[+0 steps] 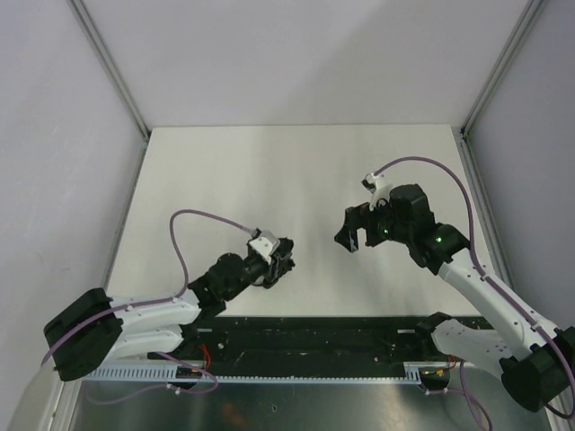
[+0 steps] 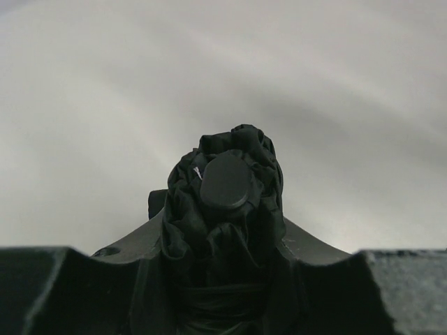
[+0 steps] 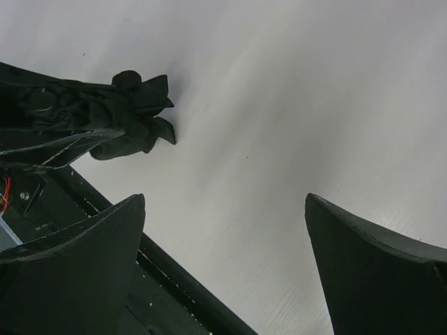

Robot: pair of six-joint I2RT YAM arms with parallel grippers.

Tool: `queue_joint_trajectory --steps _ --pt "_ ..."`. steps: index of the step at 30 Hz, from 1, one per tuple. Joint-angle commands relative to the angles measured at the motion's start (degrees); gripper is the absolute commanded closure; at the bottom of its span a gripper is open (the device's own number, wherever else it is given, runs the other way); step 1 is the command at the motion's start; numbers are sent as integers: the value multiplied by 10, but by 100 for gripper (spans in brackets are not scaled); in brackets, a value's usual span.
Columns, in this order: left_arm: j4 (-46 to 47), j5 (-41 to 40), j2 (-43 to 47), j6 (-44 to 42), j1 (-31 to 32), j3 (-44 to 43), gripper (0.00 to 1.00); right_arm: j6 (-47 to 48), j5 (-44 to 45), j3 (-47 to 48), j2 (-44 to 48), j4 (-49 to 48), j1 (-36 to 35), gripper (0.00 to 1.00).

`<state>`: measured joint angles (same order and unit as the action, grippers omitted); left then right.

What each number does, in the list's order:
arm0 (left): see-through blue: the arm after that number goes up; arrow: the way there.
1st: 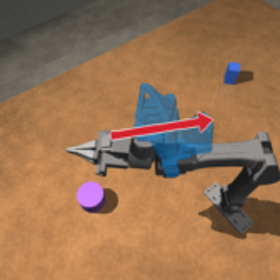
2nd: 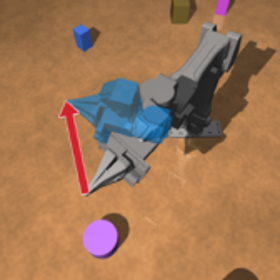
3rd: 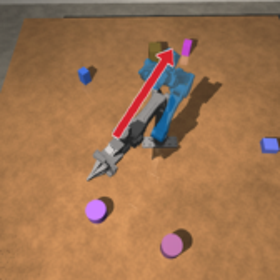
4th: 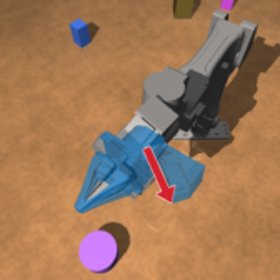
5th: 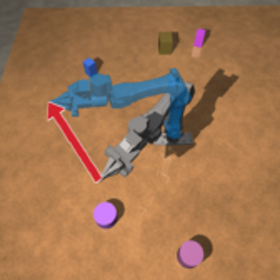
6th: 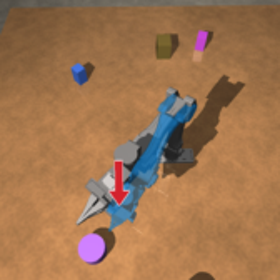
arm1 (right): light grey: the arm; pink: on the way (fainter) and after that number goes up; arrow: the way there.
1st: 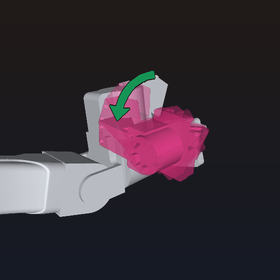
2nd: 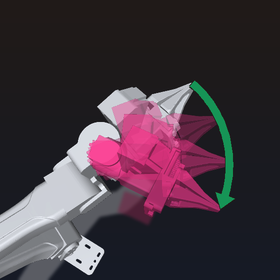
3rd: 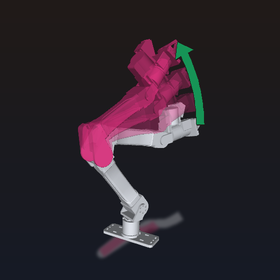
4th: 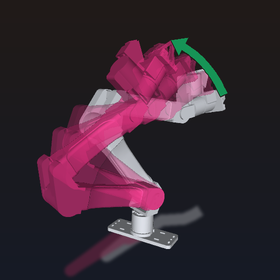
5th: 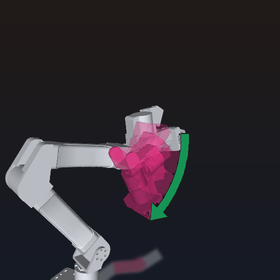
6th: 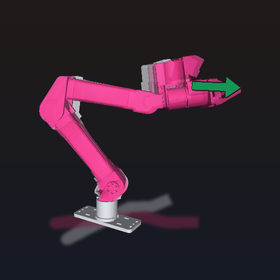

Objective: Put away the umbrella

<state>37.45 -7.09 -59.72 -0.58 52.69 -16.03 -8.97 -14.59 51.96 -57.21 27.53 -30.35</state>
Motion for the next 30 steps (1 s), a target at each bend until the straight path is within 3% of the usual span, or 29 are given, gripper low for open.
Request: queue_joint_trajectory --steps 1,12,15,21,27,30 --pt "188 -78 -7 69 7 50 84 2 -7 -11 29 -33 2 1" --pt "238 -46 -24 169 2 112 82 -8 -22 -27 28 -56 3 1" --pt "168 -8 1 233 -14 79 81 -7 -26 -27 28 -56 4 1" --pt "9 188 -16 440 -126 -16 80 -19 -35 -29 43 -22 4 1" --pt "-3 424 -191 532 -168 -126 77 -42 -123 -80 69 -13 3 1" --pt "-1 458 -292 554 -166 -185 78 -112 -185 -139 66 -83 3 1"
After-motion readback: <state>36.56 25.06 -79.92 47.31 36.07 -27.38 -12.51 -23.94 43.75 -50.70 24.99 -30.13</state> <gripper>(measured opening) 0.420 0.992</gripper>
